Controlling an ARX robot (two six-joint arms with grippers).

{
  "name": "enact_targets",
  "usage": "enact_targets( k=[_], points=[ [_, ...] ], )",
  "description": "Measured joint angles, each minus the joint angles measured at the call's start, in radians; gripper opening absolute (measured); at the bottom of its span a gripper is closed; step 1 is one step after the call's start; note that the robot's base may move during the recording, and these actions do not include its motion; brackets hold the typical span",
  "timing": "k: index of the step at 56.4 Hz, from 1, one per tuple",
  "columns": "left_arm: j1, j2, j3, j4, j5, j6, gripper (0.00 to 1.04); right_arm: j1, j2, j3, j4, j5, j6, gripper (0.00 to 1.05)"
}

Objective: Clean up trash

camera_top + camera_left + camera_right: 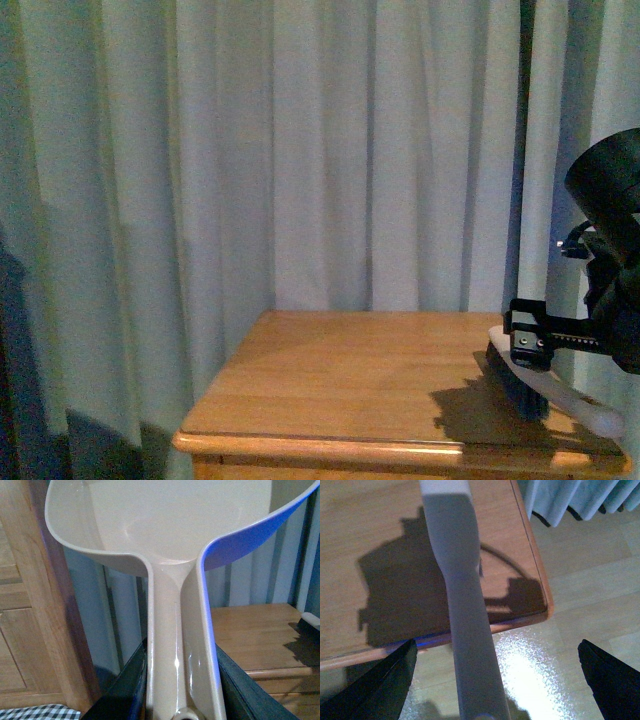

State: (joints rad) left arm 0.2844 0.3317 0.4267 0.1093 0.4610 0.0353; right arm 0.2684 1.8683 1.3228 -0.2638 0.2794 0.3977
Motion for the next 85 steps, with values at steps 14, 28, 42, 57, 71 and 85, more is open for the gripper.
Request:
enact_targets(
  k=[14, 28, 42, 57, 71, 85],
  points=[
    [0.0, 0.0, 0.0, 0.0, 0.0, 0.0, 0.29, 0.0, 0.054, 0.0, 0.012, -0.004, 0.017, 0.97],
    [0.0, 0.0, 0.0, 0.0, 0.0, 0.0, 0.29, 0.0, 0.065, 0.0, 0.023, -0.003, 0.027, 0.69],
    [0.0, 0.0, 0.0, 0.0, 0.0, 0.0, 0.29, 0.0, 0.065, 0.0, 0.037, -0.015, 0.021, 0.3],
    [0.0, 0.0, 0.0, 0.0, 0.0, 0.0, 0.29, -0.003, 0.016, -0.033, 0.129, 0.006, -0.05, 0.21],
    [0.0, 0.0, 0.0, 0.0, 0.0, 0.0, 0.29, -0.013, -0.307, -0.274, 0.396, -0.01, -0.206, 0.21],
    [0.0, 0.0, 0.0, 0.0, 0.0, 0.0, 0.29, -0.042, -0.794, -0.628, 0.465, -0.003, -0.289, 0.21]
  ],
)
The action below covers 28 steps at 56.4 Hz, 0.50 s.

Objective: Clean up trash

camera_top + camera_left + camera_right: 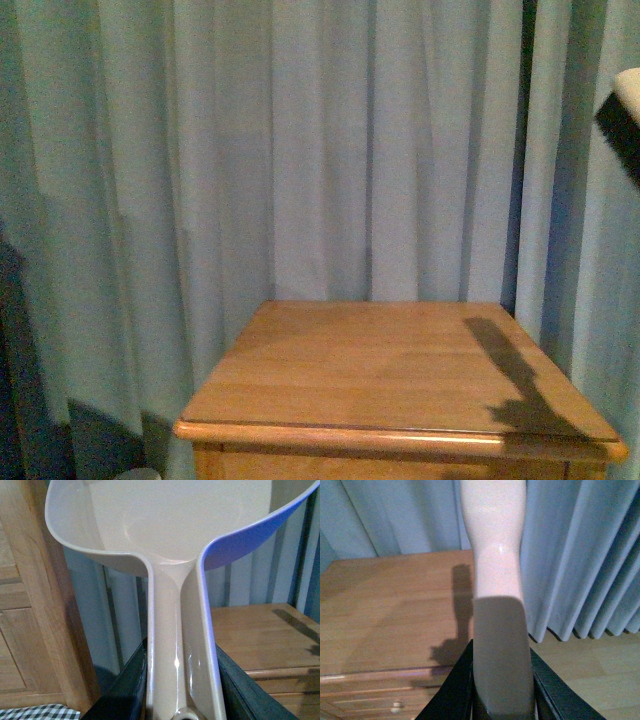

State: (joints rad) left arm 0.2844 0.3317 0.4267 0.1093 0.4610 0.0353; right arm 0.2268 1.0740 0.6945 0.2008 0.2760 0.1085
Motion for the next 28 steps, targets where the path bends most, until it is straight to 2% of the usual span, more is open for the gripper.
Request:
enact_targets(
  k=[9, 17, 28],
  points=[
    [0.0, 0.0, 0.0, 0.0, 0.0, 0.0, 0.29, -0.022, -0.279, -0.141, -0.063, 0.001, -0.015, 0.21],
    [0.0, 0.0, 0.0, 0.0, 0.0, 0.0, 0.29, -0.067, -0.516, -0.219, -0.18, -0.034, -0.005, 0.21],
    [0.0, 0.0, 0.0, 0.0, 0.0, 0.0, 0.29, -0.124, -0.699, -0.267, -0.266, -0.057, 0.003, 0.21]
  ],
)
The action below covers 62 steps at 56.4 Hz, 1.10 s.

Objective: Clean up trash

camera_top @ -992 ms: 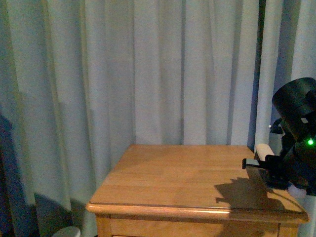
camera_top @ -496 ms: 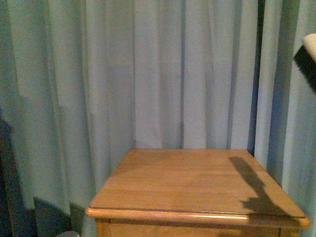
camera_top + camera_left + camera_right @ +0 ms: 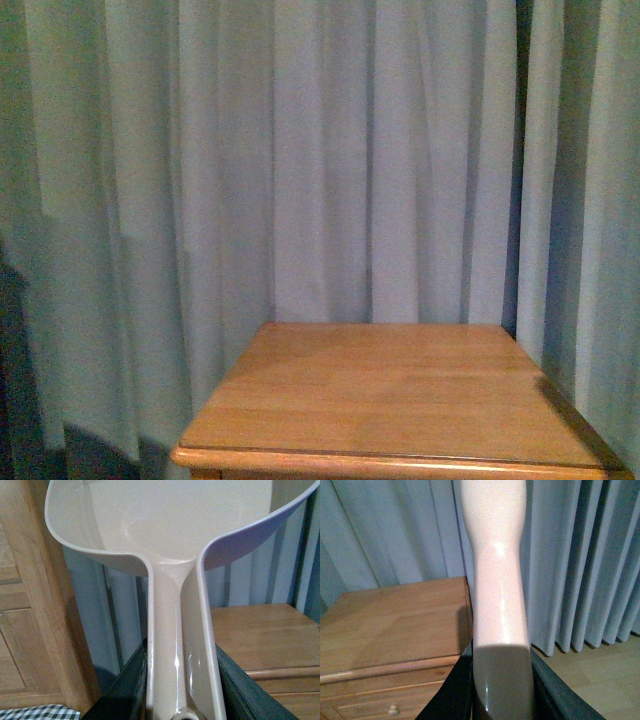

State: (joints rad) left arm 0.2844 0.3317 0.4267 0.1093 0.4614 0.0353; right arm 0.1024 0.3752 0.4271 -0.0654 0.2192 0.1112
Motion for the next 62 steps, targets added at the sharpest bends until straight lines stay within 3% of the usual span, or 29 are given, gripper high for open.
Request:
enact_targets(
  k=[10, 19, 62],
  points=[
    [0.0, 0.0, 0.0, 0.0, -0.001, 0.0, 0.29, -0.01, -0.007, -0.011, -0.004, 0.019, -0.002, 0.21],
    [0.0, 0.0, 0.0, 0.0, -0.001, 0.0, 0.29, 0.034, 0.01, -0.01, 0.03, 0.095, -0.007, 0.21],
    [0.002, -0.003, -0.001, 0.0, -0.004, -0.002, 0.29, 0.048, 0.023, -0.008, 0.031, 0.102, -0.018, 0.21]
  ],
)
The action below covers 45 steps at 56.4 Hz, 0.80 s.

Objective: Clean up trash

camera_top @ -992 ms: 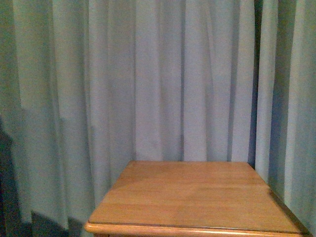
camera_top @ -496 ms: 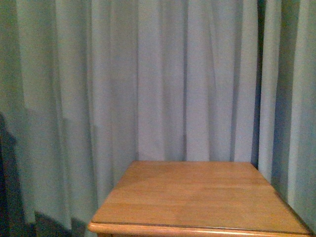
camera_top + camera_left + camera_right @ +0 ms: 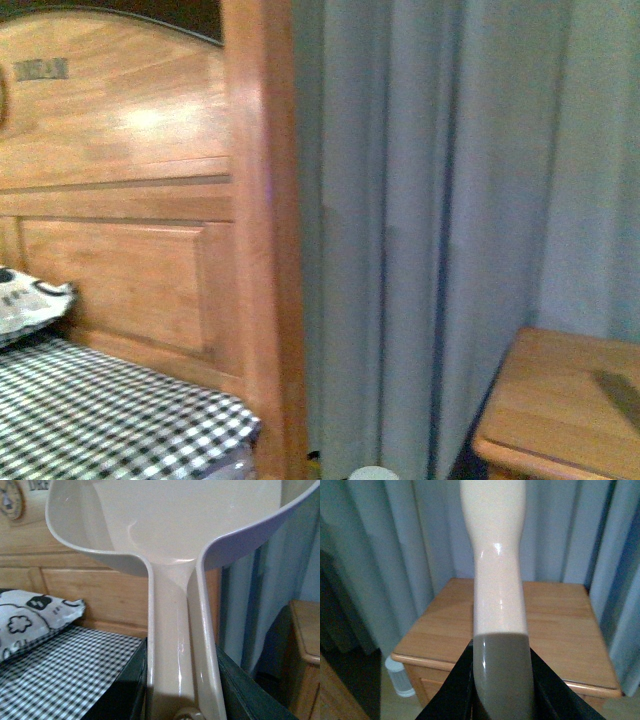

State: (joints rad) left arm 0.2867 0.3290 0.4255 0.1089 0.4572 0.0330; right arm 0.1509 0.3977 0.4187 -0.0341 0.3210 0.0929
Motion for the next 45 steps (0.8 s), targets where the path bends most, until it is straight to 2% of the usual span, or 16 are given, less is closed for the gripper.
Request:
enact_targets(
  k=[45],
  points=[
    [0.0, -0.002, 0.0, 0.0, 0.003, -0.001, 0.28, 0.001, 0.0, 0.001, 0.0, 0.0, -0.002, 0.21]
  ],
)
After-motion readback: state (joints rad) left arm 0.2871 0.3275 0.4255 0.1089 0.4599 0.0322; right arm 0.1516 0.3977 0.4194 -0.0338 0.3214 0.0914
